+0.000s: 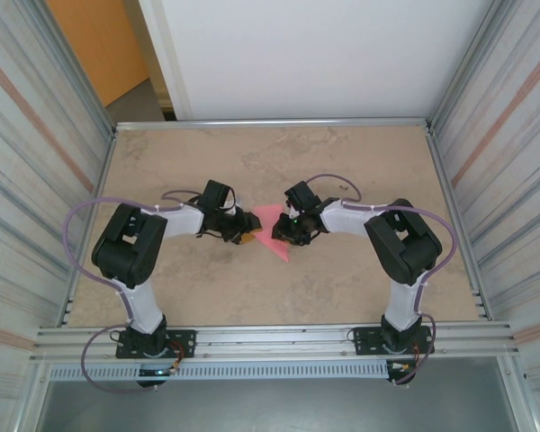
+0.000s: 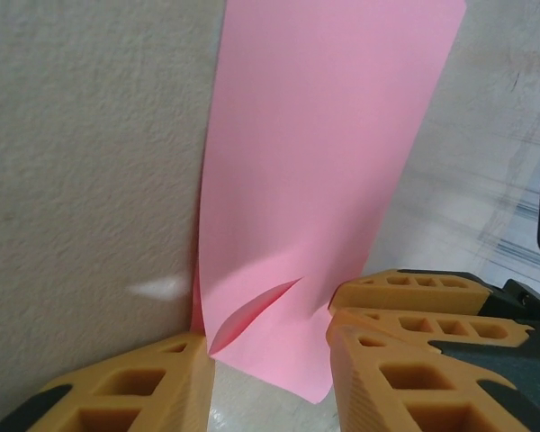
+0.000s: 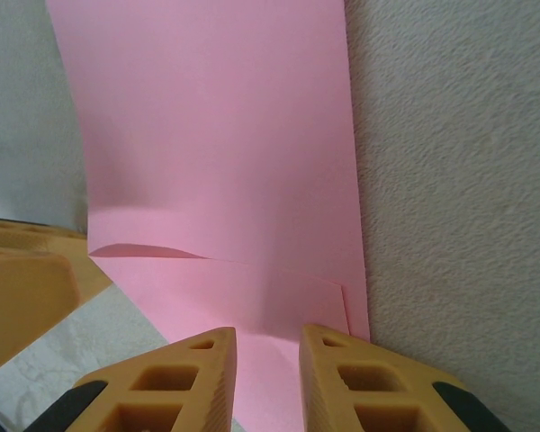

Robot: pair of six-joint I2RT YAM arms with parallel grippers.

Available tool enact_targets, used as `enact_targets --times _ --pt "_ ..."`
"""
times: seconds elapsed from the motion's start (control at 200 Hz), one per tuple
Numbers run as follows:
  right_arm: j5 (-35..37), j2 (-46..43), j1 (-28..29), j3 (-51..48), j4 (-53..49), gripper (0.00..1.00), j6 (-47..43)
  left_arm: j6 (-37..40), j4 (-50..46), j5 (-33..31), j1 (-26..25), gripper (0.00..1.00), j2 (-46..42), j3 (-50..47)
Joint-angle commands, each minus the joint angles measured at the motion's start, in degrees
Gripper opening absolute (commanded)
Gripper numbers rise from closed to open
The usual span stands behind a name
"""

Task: Fold a paper plane with a square sheet of paper (pick it up from the middle)
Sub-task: Fourth fold the wing at the center of the table.

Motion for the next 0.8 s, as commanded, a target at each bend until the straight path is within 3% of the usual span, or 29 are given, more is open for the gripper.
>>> enact_targets --times 0.0,0.321,0.546,0.797 --pt "1.6 1.6 -0.4 -1.2 -2.6 0.25 0.1 0.6 -1.7 0.7 -0.6 0.4 1.0 1.7" --pt "1.5 1.4 -0.5 -1.5 -2.3 0.25 -0.6 3.7 -1.1 4.7 -0.6 0.38 0.6 3.5" --pt "0.7 0.6 -0.6 -1.9 -0.9 0.28 -1.6 10.9 -8.7 5.1 -0.5 0.3 1.8 6.1" --pt "0.7 -0.8 -0.6 -2.1 0.4 0.35 -2.8 11.1 -8.6 6.1 -0.5 0.22 3.8 7.0"
